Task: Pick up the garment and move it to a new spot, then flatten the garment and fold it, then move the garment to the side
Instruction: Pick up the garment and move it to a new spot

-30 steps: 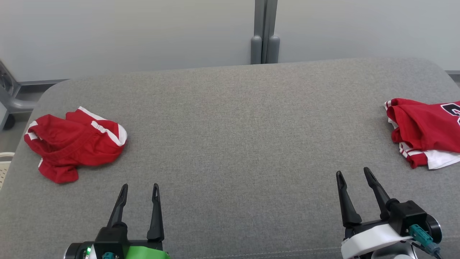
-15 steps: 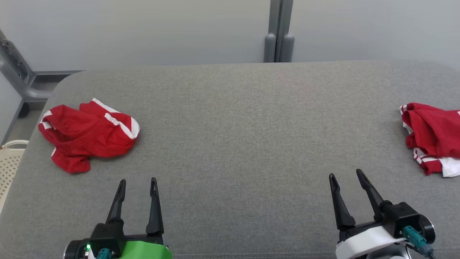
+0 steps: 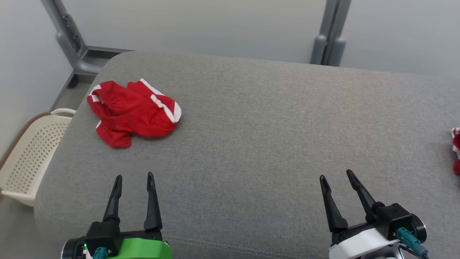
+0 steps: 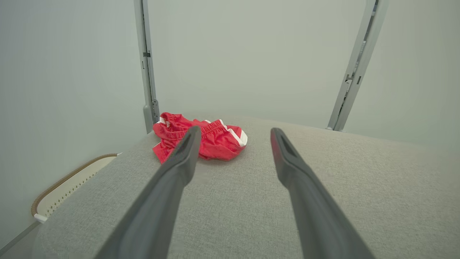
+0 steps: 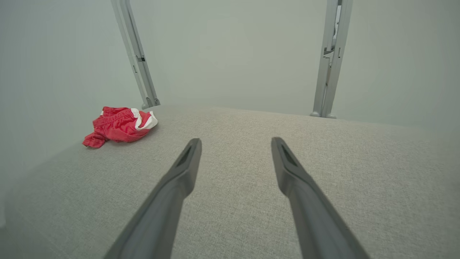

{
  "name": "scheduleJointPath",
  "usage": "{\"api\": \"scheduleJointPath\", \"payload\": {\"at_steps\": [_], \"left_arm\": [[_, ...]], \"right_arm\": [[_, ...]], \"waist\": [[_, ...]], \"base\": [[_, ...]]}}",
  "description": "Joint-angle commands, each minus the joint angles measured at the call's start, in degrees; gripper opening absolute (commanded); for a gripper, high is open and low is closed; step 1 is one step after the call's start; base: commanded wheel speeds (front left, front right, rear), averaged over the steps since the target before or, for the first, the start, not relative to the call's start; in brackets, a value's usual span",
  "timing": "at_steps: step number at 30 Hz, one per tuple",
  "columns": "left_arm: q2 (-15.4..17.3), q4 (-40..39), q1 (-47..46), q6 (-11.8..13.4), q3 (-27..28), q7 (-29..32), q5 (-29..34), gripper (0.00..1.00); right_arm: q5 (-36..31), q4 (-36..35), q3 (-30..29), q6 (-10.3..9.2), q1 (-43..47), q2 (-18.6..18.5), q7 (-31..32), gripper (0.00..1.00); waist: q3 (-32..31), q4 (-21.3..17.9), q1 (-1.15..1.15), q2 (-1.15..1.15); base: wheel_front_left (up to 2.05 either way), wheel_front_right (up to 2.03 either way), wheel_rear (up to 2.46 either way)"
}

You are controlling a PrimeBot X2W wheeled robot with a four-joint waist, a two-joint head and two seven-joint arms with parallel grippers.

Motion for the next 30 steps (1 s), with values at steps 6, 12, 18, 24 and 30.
{"api": "scheduleJointPath", "payload": {"at_steps": [6, 12, 18, 24, 30], "left_arm": [[0.02, -0.59, -0.50, 0.30, 0.07, 0.00, -0.68, 1.00], [0.02, -0.66, -0.63, 0.35, -0.39, 0.00, -1.31, 1.00], [0.02, -0.52, -1.20, 0.63, -1.07, 0.00, -1.72, 1.00], [0.02, -0.57, -1.42, 0.90, -1.51, 0.00, -2.10, 1.00], [0.02, -1.09, -1.55, 1.50, -1.68, 0.00, -3.27, 1.00]], "right_arm": [[0.66, -0.47, 0.73, -0.07, 0.53, -0.12, -0.20, 1.00], [0.72, -0.32, 0.89, -0.07, 0.36, -0.10, -0.20, 1.00], [0.64, 0.00, 0.91, -0.07, -0.63, -0.30, -0.20, 1.00], [0.69, 0.21, 1.47, -0.07, -0.73, -0.39, -0.20, 1.00], [0.70, -0.08, 1.56, -0.07, -1.03, -0.86, -0.20, 1.00]], "waist": [[0.49, 7.44, 0.00, 0.00], [0.94, 11.66, 0.00, 0.00], [1.51, 14.14, 0.00, 0.00], [2.05, 14.67, 0.00, 0.00], [3.32, 14.01, 0.00, 0.00]], "base": [[0.00, 0.00, 0.00], [0.00, 0.00, 0.00], [0.00, 0.00, 0.00], [0.00, 0.00, 0.00], [0.00, 0.00, 0.00]]}}
